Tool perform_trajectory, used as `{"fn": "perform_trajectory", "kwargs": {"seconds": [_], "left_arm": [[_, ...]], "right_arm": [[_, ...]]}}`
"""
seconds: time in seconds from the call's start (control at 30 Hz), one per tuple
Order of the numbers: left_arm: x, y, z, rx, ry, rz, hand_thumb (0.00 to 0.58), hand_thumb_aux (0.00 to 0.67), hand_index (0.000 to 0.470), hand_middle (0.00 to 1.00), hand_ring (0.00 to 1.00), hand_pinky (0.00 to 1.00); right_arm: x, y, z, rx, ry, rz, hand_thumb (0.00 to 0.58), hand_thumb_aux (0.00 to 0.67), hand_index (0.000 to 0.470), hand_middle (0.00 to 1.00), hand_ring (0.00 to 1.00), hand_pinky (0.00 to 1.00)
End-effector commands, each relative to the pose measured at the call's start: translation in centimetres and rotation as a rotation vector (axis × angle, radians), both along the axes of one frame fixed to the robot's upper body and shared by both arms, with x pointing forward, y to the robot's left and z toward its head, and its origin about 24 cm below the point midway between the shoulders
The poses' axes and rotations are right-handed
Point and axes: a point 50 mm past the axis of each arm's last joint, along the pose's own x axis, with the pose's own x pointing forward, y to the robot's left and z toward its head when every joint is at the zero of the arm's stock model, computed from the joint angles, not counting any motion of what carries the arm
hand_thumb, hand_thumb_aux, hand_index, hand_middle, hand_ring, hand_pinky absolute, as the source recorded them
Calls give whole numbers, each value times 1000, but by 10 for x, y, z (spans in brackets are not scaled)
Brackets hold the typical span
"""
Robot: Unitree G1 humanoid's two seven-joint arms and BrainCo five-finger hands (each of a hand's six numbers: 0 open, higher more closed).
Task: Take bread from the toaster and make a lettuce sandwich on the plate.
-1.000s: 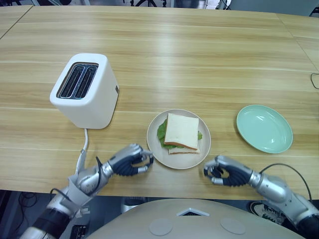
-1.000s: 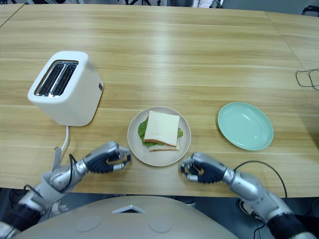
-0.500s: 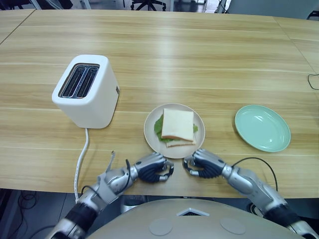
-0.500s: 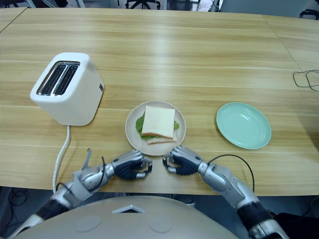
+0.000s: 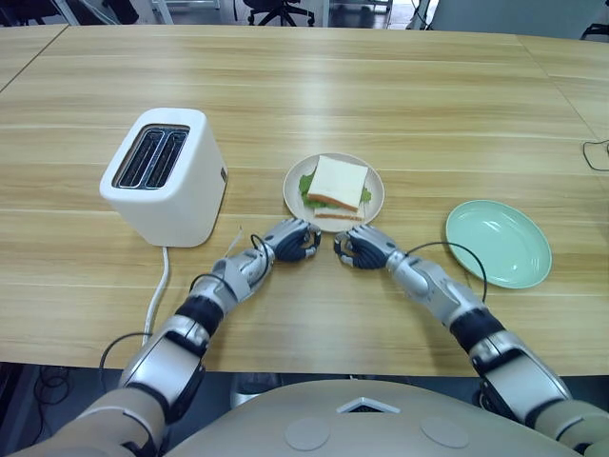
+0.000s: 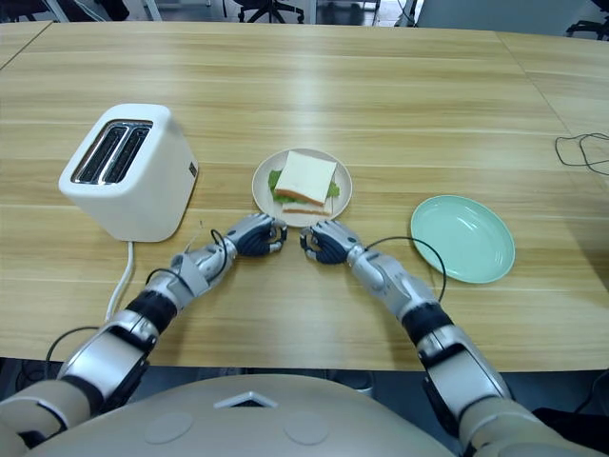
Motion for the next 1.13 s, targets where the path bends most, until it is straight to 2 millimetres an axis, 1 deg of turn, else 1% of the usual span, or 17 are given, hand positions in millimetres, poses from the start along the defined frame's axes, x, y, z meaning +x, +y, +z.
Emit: {"fn": "perform_trajectory", "kwargs": {"seconds": [0.03,0.13,0.27,0.37,0.4,0.43,0.47,0.5,0.53,0.57,0.6,0.63,0.73,0.8,0.9,1.0,1.13], "left_arm": [[2,4,-16,80,55,36,580,670,460,1000,1000,1000],[4,1,-16,68,50,49,580,670,460,1000,1000,1000],[2,-4,-17,-3,45,65,580,670,460,1000,1000,1000],[-1,-12,-4,-176,-12,37,580,670,460,1000,1000,1000],[-2,-15,6,-292,-51,17,580,670,460,1000,1000,1000],[-4,-17,18,-408,-101,1,580,670,460,1000,1000,1000],[-5,-18,29,-518,-143,-9,523,460,316,1000,1000,1000],[-7,-18,38,-610,-181,-17,478,389,267,1000,1000,1000],[-7,-17,46,-691,-220,-16,124,76,52,1000,1000,1000],[-8,-16,54,-757,-250,-12,0,0,0,831,831,831],[-8,-14,60,-825,-278,2,0,0,0,388,388,388],[-8,-11,66,-881,-300,19,0,0,0,0,0,0],[-8,-1,76,-1003,-348,81,0,0,0,0,0,0],[-5,8,77,-1036,-363,135,0,0,0,0,0,0],[1,22,73,-1067,-338,253,0,0,0,0,0,0],[9,36,68,-1092,-290,368,0,0,0,0,0,0],[13,42,62,-1091,-236,434,0,0,0,0,0,0]], "right_arm": [[0,-12,-30,-159,120,-60,580,670,460,1000,1000,1000],[7,-6,-29,-143,132,-68,580,670,460,1000,1000,1000],[9,-4,-31,-116,142,-89,580,670,460,1000,1000,1000],[6,1,-23,35,130,-65,580,670,460,1000,1000,1000],[5,4,-16,143,119,-39,528,470,323,1000,1000,1000],[2,7,-7,259,115,-10,528,470,323,1000,1000,1000],[0,10,2,370,106,21,0,0,0,0,0,0],[-2,11,12,469,85,49,0,0,0,0,0,0],[-2,10,22,572,58,62,0,0,0,0,0,0],[-1,9,32,655,30,61,0,0,0,0,0,0],[1,6,42,734,-6,51,0,0,0,0,0,0],[4,2,51,807,-44,28,0,0,0,0,0,0],[16,-14,74,1019,-152,-103,0,0,0,0,0,0],[21,-25,77,1048,-212,-185,0,0,0,0,0,0],[25,-37,74,1083,-245,-316,0,0,0,0,0,0],[26,-44,65,1052,-254,-417,0,0,0,0,0,0],[28,-46,55,1035,-224,-507,0,0,0,0,0,0]]}}
